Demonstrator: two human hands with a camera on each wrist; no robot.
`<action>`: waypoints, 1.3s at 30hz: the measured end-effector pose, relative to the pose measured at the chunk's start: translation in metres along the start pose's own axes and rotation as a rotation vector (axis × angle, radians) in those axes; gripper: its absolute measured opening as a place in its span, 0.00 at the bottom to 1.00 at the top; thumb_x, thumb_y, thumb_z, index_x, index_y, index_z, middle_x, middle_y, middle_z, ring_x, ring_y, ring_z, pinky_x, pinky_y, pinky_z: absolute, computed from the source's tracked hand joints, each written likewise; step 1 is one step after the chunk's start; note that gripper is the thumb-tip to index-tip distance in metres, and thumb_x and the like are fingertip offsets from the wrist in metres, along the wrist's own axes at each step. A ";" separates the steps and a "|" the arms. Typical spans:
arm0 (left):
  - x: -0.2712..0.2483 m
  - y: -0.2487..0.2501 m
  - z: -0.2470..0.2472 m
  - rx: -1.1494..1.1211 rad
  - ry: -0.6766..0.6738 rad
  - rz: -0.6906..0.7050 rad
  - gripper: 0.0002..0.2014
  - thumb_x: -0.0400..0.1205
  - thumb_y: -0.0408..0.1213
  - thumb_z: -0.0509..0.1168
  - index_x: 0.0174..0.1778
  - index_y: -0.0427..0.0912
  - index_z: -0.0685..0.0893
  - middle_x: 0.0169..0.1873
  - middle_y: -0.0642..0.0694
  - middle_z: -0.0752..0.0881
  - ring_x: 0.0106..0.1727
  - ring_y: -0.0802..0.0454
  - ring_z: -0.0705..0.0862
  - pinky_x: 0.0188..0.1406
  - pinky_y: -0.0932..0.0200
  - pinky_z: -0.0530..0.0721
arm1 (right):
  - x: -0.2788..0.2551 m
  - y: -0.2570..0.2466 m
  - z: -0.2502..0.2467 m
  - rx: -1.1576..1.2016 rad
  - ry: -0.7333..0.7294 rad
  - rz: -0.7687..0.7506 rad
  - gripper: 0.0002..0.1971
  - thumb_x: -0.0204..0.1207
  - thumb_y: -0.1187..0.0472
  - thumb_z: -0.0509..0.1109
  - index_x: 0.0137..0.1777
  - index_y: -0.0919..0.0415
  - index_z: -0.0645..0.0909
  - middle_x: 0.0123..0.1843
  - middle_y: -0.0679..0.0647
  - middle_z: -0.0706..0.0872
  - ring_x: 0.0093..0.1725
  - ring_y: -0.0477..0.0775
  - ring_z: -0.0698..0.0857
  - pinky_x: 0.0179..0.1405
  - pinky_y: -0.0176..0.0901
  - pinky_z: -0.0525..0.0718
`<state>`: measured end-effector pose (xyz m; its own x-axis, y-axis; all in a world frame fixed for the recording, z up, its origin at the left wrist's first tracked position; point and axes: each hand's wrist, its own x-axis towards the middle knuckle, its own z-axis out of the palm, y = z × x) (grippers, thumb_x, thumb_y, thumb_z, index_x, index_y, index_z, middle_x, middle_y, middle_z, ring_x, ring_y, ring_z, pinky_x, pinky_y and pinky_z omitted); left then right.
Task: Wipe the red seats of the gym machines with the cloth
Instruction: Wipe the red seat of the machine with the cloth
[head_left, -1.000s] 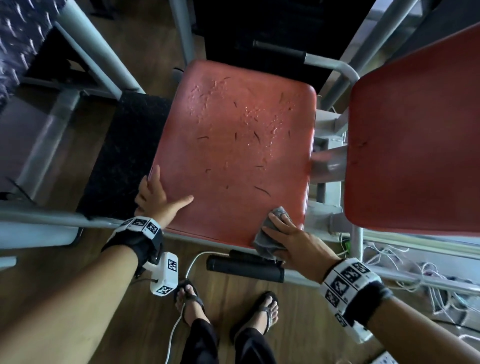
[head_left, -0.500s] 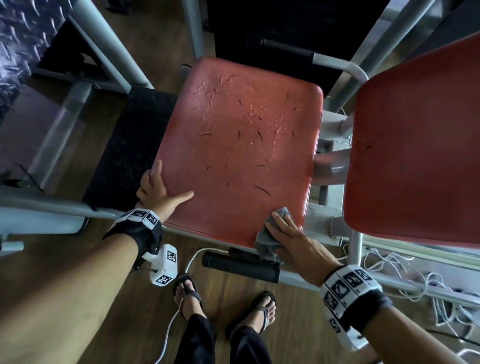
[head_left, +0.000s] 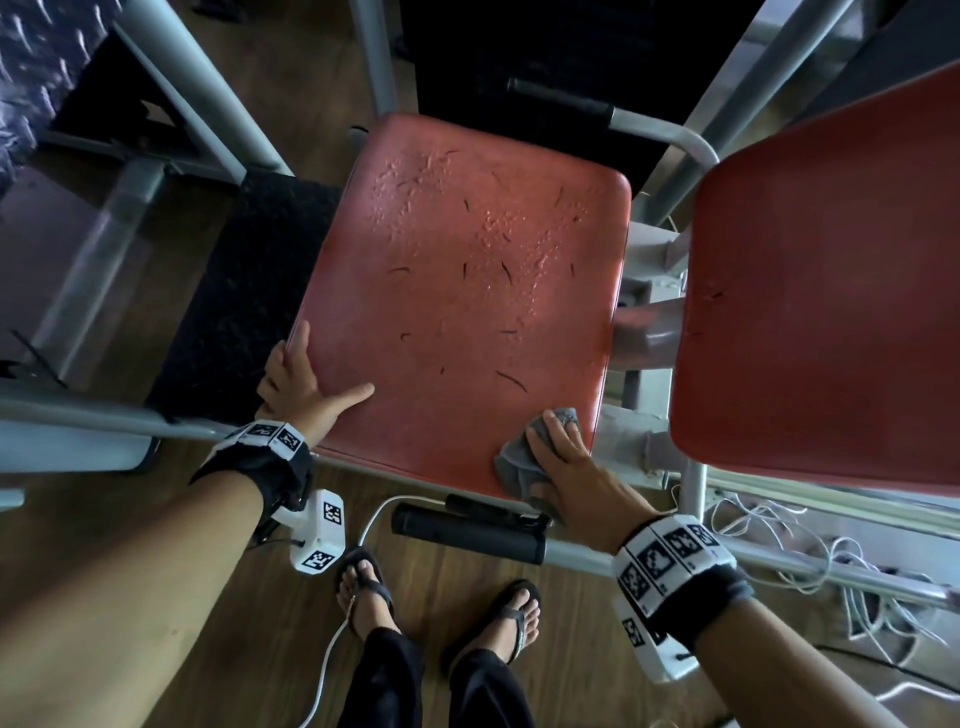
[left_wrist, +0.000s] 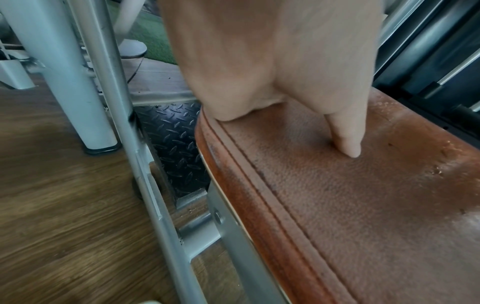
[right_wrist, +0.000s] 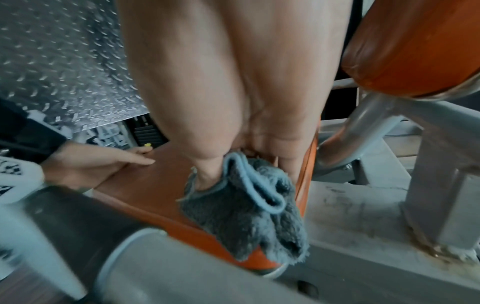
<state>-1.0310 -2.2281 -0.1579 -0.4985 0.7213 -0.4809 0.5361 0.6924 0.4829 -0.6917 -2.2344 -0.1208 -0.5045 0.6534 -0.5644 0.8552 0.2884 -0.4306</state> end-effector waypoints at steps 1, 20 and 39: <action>0.000 0.000 0.000 0.001 0.001 0.000 0.57 0.66 0.62 0.78 0.80 0.72 0.41 0.84 0.48 0.46 0.81 0.34 0.53 0.76 0.28 0.57 | 0.004 0.002 -0.003 -0.011 0.010 0.013 0.35 0.86 0.55 0.59 0.86 0.59 0.44 0.86 0.57 0.37 0.85 0.63 0.41 0.83 0.57 0.57; 0.004 -0.003 0.001 0.010 -0.005 0.010 0.58 0.66 0.60 0.79 0.80 0.72 0.41 0.84 0.48 0.46 0.81 0.32 0.54 0.74 0.25 0.59 | 0.021 0.014 -0.016 0.469 0.346 0.593 0.24 0.85 0.54 0.60 0.80 0.56 0.68 0.63 0.66 0.84 0.59 0.65 0.83 0.49 0.42 0.74; -0.001 -0.001 -0.004 -0.010 -0.028 0.025 0.58 0.66 0.61 0.78 0.80 0.71 0.40 0.84 0.50 0.45 0.81 0.35 0.52 0.76 0.28 0.58 | 0.010 0.000 0.009 0.622 0.361 0.647 0.27 0.81 0.55 0.67 0.78 0.60 0.67 0.64 0.64 0.84 0.64 0.66 0.81 0.55 0.45 0.74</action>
<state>-1.0337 -2.2291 -0.1554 -0.4655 0.7378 -0.4888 0.5412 0.6743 0.5025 -0.6978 -2.2340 -0.1329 0.1976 0.7612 -0.6176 0.6870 -0.5570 -0.4667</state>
